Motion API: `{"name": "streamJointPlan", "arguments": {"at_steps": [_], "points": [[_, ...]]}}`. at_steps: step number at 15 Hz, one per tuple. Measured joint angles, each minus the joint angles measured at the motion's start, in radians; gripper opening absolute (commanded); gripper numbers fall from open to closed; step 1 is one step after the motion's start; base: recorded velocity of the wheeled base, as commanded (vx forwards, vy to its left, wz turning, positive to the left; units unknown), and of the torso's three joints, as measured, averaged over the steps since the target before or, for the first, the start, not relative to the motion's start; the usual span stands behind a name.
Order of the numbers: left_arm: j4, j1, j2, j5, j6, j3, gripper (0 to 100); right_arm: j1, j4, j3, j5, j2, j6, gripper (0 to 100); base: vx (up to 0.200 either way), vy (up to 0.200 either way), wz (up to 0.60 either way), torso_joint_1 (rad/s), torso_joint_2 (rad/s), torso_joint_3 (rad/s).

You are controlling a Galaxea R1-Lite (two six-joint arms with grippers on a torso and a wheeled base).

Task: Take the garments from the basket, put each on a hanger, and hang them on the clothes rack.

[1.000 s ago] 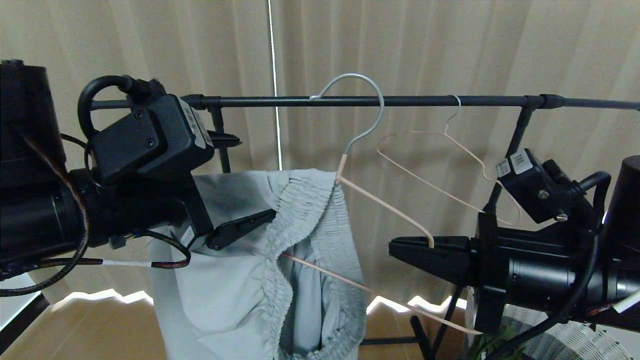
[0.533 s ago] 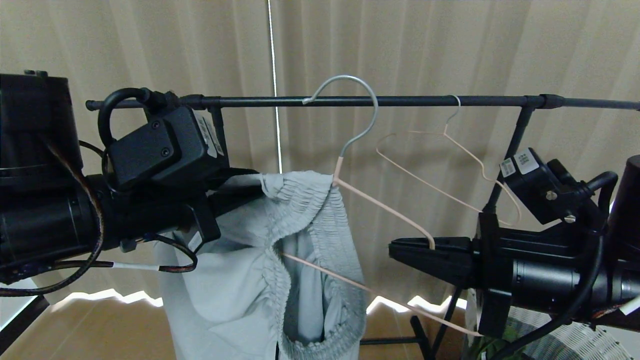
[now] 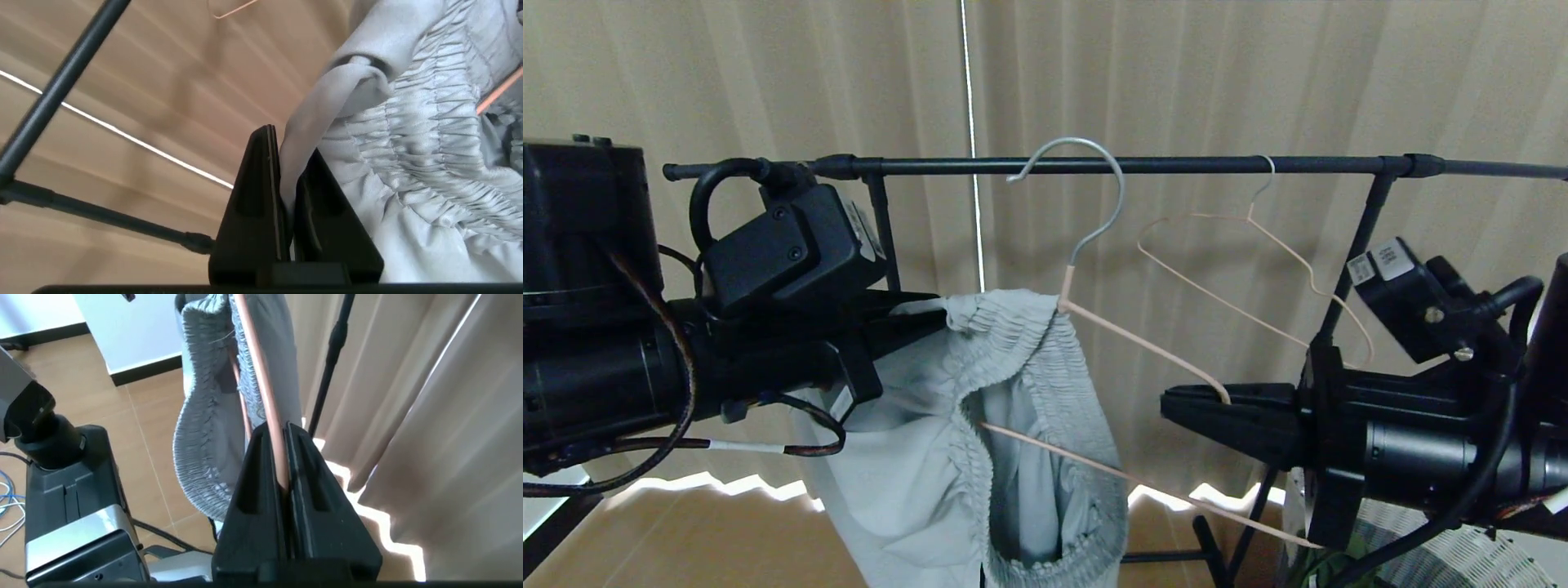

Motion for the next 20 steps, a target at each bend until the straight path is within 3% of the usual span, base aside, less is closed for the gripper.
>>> {"name": "streamJointPlan", "arguments": {"at_steps": [5,7,9,14,16,18,20], "points": [[-0.005,0.030,-0.002,0.014,-0.002,0.011,0,-0.013,0.002,0.000,-0.007,-0.001,-0.014,100,0.000,0.000,0.00,0.000,0.00,0.000],[-0.005,0.054,-0.004,0.095,-0.004,0.020,0,-0.052,0.003,0.001,-0.013,-0.003,-0.066,100,0.000,0.000,0.00,0.000,0.00,0.000],[-0.006,0.066,-0.007,0.193,-0.022,0.036,0,-0.101,0.009,0.003,-0.066,-0.011,-0.118,100,0.000,0.000,0.00,0.000,0.00,0.000],[-0.005,0.070,-0.022,0.430,-0.138,0.066,0,-0.169,0.015,0.004,-0.172,-0.039,-0.143,100,0.000,0.000,0.00,0.000,0.00,0.000],[-0.006,0.070,-0.023,0.511,-0.218,0.067,0,-0.186,0.019,0.022,-0.220,-0.045,-0.143,100,0.000,0.000,0.00,0.000,0.00,0.000],[-0.012,0.067,-0.018,0.524,-0.275,0.058,0,-0.185,0.018,0.043,-0.238,-0.047,-0.141,100,0.000,0.000,0.00,0.000,0.00,0.000],[-0.133,0.054,-0.007,0.513,-0.375,0.051,0,-0.136,0.012,0.055,-0.241,-0.042,-0.119,100,0.000,0.000,0.00,0.000,0.00,0.000]]}}
